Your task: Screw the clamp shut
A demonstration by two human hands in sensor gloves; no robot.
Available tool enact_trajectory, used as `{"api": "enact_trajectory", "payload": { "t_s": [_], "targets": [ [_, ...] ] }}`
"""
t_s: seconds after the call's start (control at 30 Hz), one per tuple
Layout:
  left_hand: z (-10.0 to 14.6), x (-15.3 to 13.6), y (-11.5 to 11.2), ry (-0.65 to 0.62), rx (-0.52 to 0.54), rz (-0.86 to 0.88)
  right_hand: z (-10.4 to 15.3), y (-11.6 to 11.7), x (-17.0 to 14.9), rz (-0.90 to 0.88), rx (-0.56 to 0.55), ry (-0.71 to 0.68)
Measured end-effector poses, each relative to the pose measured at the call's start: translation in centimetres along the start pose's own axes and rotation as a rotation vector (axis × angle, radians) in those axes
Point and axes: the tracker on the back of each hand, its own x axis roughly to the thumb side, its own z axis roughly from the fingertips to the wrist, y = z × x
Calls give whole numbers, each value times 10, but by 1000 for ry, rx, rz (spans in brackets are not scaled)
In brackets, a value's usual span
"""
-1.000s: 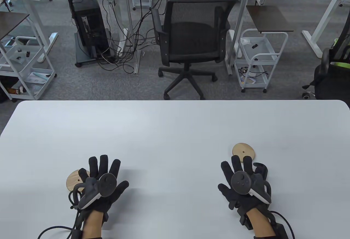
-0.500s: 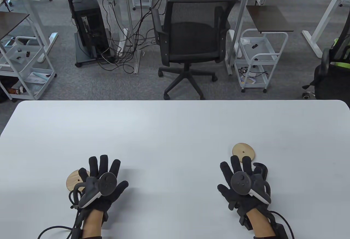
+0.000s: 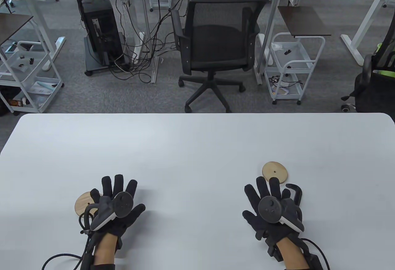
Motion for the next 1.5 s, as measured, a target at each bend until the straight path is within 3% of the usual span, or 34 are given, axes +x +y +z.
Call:
{"api": "enact_trajectory", "payload": {
  "t_s": [0.1, 0.2, 0.43, 0.63, 0.87, 0.97, 1.3, 1.5],
  "targets": [
    [-4, -7, 8, 18, -8, 60, 0, 1, -1, -3, 3, 1],
    [-1, -21, 19, -3, 190, 38, 1, 0, -1, 0, -1, 3],
    [3, -70, 41, 113, 146, 106, 0, 5, 6, 13, 11, -11],
    [4, -95, 47, 184, 68, 134, 0, 6, 9, 16, 9, -19],
    [-9, -101, 27, 227, -106, 81, 0, 6, 10, 16, 7, -18],
    [-12, -104, 22, 224, -83, 59, 0, 6, 9, 14, 2, -17],
    [-32, -112, 4, 296, -326, 54, 1, 6, 8, 5, -7, -10],
    [-41, -111, -4, 300, -357, 66, 1, 5, 8, 59, -17, 7]
  ]
}}
